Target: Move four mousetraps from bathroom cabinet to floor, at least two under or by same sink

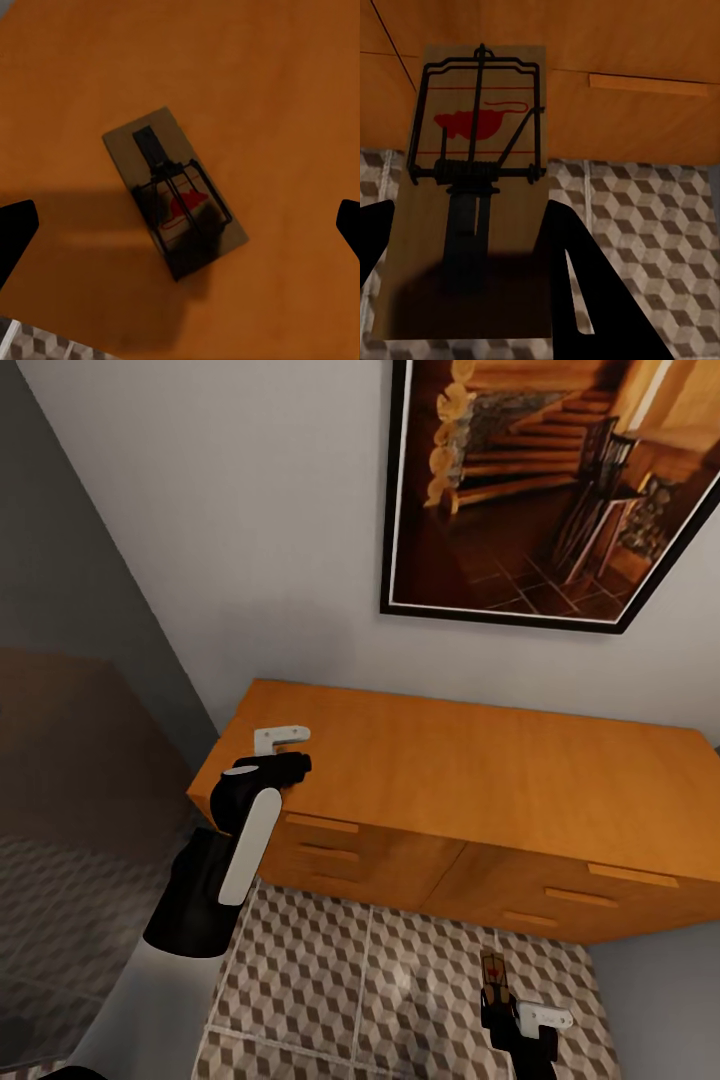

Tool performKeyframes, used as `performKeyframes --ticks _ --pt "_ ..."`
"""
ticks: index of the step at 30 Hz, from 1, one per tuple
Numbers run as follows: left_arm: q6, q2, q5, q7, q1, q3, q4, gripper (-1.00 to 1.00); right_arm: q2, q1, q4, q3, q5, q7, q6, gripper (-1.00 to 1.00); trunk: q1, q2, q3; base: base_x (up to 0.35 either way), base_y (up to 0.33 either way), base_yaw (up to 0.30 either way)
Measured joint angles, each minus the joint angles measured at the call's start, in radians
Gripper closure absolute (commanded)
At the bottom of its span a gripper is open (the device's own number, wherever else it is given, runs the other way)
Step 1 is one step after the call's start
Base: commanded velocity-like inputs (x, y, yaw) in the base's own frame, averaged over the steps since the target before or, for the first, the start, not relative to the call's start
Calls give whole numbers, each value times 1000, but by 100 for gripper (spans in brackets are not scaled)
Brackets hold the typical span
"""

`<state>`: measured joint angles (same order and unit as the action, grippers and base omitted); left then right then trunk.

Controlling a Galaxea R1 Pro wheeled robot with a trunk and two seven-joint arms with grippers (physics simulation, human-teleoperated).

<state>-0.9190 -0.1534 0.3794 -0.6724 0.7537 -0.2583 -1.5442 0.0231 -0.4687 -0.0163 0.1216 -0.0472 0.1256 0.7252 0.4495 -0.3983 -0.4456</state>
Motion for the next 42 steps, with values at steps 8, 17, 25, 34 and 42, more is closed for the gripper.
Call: performKeyframes --ticks 8,17,25,34,42 --pt "-3 0 -1 -3 0 0 5 -100 0 0 0 0 0 0 0 100 0 0 -7 0 0 0" --pt "-11 -1 -1 -1 0 -20 15 -100 0 0 0 0 0 0 0 100 0 0 -15 0 0 0" --pt "-23 0 -2 -1 0 -23 14 -100 0 0 0 0 0 0 0 100 0 0 -23 0 0 0" --pt "-23 1 -3 -1 0 -24 13 -100 0 0 0 0 0 0 0 100 0 0 -29 0 0 0" --pt "-22 1 -2 -1 0 -25 13 -100 0 0 0 0 0 0 0 100 0 0 -29 5 0 0"
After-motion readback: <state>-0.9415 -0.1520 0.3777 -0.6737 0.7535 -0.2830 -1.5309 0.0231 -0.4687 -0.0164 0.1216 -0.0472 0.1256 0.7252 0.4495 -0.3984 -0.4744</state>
